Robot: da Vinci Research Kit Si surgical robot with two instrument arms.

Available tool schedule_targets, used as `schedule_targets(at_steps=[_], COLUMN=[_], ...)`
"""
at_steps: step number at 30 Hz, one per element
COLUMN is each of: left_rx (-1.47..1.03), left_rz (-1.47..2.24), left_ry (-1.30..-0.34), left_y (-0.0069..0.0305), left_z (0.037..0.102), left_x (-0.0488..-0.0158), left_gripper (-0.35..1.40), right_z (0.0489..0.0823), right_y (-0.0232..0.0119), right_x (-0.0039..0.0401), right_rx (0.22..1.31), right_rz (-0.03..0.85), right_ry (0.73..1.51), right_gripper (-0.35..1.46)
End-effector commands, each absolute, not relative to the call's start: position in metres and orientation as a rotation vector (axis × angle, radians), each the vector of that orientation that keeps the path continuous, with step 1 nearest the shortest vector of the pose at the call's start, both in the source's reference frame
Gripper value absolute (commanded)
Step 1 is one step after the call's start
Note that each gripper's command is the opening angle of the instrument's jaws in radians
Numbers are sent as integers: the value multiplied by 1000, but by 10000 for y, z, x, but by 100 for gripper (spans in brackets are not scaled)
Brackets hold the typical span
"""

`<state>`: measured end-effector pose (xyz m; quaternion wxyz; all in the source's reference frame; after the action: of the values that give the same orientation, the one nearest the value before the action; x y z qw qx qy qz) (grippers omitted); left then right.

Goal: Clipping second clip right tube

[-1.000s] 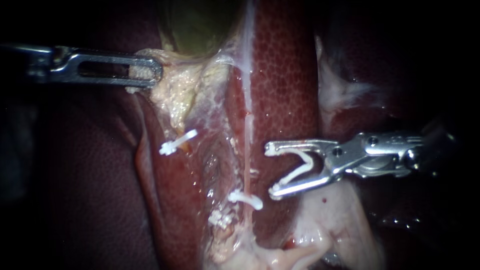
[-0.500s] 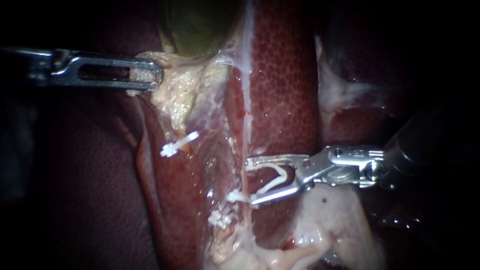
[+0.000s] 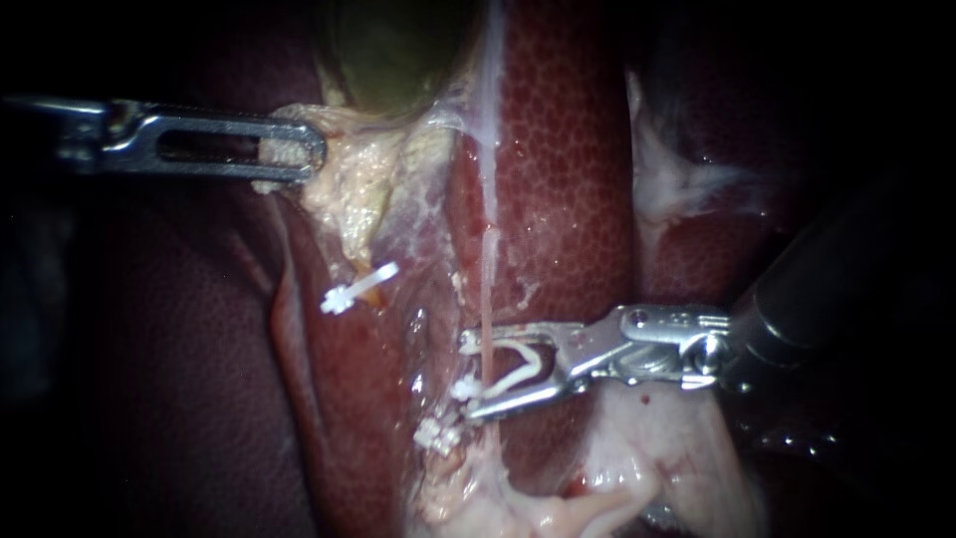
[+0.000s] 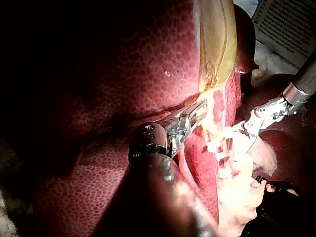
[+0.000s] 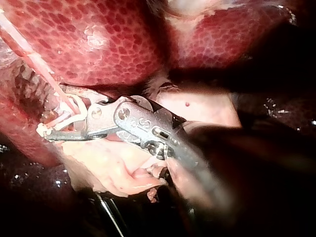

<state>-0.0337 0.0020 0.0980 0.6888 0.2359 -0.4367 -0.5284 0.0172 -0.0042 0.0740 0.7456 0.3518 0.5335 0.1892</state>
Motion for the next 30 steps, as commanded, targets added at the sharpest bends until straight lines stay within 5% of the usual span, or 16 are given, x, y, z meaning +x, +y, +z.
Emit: schedule_targets(at_steps=[1, 11, 23, 30], left_rx=[527, 526, 526, 526], left_rz=[-1183, -1183, -1183, -1183], left_ry=[-976, -977, -977, -977], left_y=[20, 20, 20, 19], left_z=[980, 981, 981, 981], left_x=[-337, -337, -337, -337], left_gripper=[-35, -35, -35, -35], right_z=[741, 749, 753, 755], right_y=[-44, -53, -51, -49], right_x=[174, 182, 168, 165], right_rx=[771, 806, 862, 899], right_rz=[420, 410, 434, 435], right_ry=[1166, 1161, 1146, 1140], right_gripper=[57, 44, -35, -35])
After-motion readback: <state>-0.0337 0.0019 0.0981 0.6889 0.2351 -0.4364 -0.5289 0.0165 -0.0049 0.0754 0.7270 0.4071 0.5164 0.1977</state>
